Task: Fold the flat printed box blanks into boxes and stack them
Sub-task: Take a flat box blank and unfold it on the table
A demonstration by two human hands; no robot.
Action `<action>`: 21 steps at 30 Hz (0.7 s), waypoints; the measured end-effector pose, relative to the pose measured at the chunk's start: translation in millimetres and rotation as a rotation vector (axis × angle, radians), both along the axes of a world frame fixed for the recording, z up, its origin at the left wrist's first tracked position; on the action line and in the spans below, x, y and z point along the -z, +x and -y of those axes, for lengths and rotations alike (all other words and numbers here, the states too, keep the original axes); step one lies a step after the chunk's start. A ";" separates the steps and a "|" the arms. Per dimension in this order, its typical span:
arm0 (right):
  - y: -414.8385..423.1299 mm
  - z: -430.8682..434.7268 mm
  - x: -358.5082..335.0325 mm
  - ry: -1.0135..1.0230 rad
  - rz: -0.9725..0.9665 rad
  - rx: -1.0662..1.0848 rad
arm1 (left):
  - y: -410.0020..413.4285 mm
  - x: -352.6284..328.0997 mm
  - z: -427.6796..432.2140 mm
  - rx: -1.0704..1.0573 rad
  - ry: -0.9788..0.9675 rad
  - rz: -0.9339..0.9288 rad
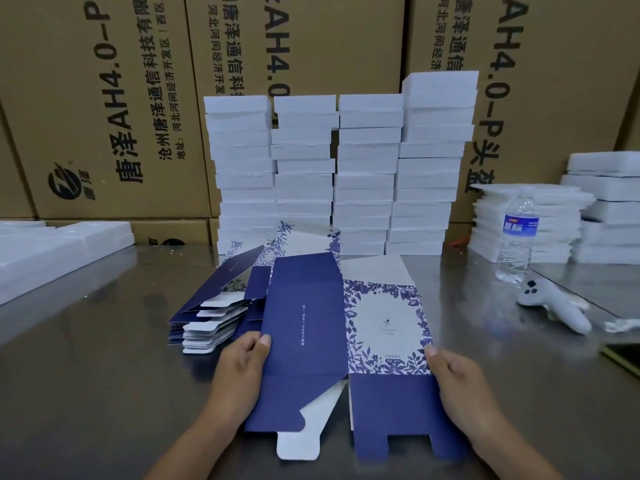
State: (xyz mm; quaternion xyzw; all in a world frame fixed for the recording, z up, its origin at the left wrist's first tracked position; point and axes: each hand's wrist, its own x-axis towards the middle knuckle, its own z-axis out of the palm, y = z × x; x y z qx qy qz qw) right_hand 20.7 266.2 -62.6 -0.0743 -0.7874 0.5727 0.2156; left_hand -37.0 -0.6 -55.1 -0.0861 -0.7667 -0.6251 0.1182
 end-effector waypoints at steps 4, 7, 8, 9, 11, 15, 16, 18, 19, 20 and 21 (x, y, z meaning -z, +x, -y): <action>-3.5 -2.2 7.2 -0.045 -0.042 -0.004 | -0.4 1.4 0.7 -0.002 -0.050 -0.037; -1.4 0.0 3.4 -0.135 -0.067 0.010 | -1.5 2.6 0.0 0.037 -0.018 -0.004; -0.8 -0.1 1.9 -0.146 -0.077 0.015 | -1.3 3.1 -0.6 0.057 -0.008 0.011; -1.1 -0.7 1.6 -0.145 -0.085 0.017 | -1.1 3.5 -1.3 0.078 -0.001 0.024; -1.7 -2.8 2.3 -0.127 -0.101 0.034 | -0.7 4.5 -2.7 0.112 0.005 0.056; -2.1 -7.2 3.3 -0.152 -0.078 0.035 | 1.4 5.0 -7.1 0.119 0.077 0.100; -1.9 -6.9 2.8 -0.155 -0.063 0.017 | 1.9 4.2 -7.7 0.107 0.127 0.122; -1.2 -3.3 1.8 -0.145 -0.025 -0.036 | 2.6 2.8 -6.6 0.067 0.189 0.161; -0.8 -1.5 1.5 -0.136 -0.010 -0.055 | 2.2 2.5 -5.7 0.042 0.187 0.165; -0.3 0.1 0.6 -0.130 -0.002 -0.067 | 1.7 2.5 -4.9 0.023 0.173 0.163; 0.3 1.0 0.4 -0.134 0.005 -0.070 | 1.3 2.6 -4.5 0.011 0.148 0.160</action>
